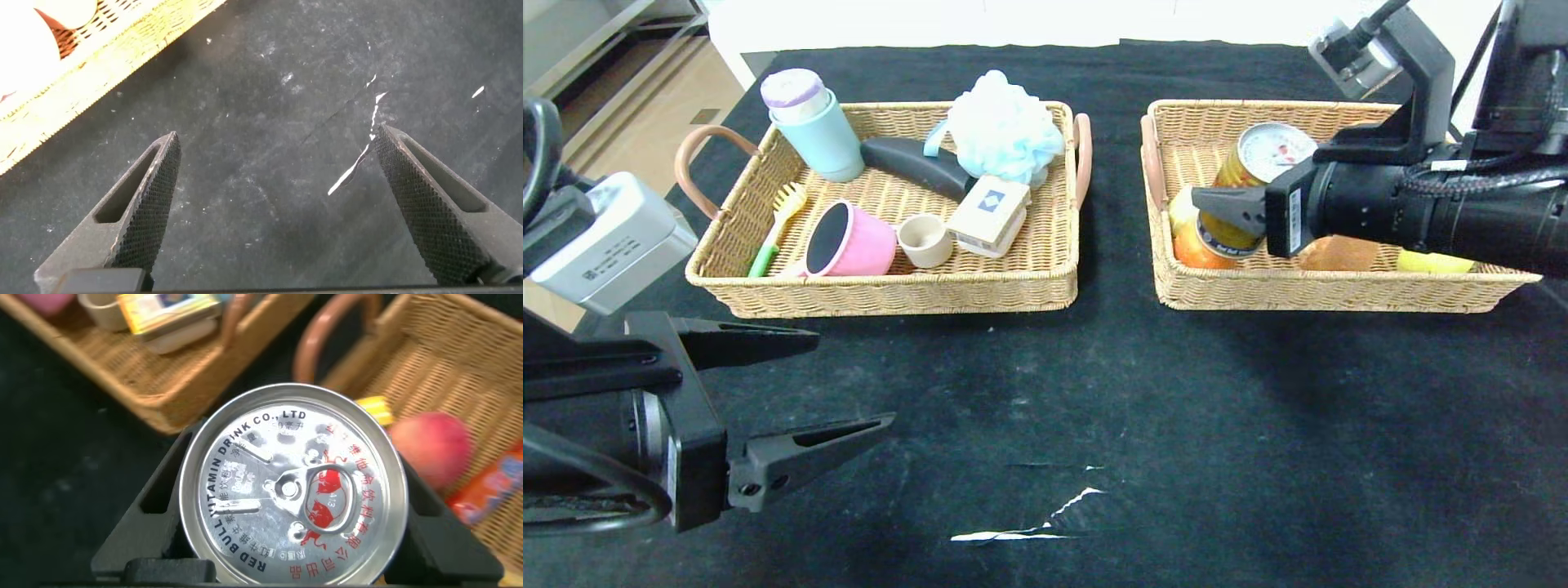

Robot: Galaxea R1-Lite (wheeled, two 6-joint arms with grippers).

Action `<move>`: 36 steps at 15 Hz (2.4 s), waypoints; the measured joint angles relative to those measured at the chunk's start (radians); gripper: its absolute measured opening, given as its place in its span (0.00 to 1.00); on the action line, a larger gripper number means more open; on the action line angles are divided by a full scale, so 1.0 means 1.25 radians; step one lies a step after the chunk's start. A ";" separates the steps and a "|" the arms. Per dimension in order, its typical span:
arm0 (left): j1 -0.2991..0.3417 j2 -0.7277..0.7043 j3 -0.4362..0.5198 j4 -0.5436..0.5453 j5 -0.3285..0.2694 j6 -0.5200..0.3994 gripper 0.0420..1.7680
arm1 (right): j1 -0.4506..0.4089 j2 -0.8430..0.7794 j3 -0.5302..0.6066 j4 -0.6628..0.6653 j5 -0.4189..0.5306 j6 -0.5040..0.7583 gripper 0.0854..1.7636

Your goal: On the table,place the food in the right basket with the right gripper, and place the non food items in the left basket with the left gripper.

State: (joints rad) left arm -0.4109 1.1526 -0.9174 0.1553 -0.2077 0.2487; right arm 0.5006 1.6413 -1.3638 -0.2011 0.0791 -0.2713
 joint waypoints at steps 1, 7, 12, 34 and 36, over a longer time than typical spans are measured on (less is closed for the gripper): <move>0.000 0.001 0.000 0.000 -0.001 0.000 0.97 | -0.027 0.006 -0.029 0.011 0.003 0.003 0.67; 0.000 0.004 0.000 0.002 -0.002 0.001 0.97 | -0.186 0.114 -0.214 0.030 0.013 0.030 0.67; 0.000 0.009 0.000 0.001 -0.002 0.001 0.97 | -0.256 0.219 -0.354 0.033 0.013 0.092 0.67; 0.000 0.012 0.000 0.000 -0.002 0.000 0.97 | -0.311 0.287 -0.424 0.063 0.004 0.129 0.91; 0.000 0.010 0.000 -0.001 -0.001 -0.001 0.97 | -0.310 0.284 -0.414 0.065 0.005 0.137 0.93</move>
State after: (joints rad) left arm -0.4113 1.1651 -0.9172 0.1543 -0.2091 0.2477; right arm 0.1130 1.9960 -1.8815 -0.1196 0.0860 -0.1000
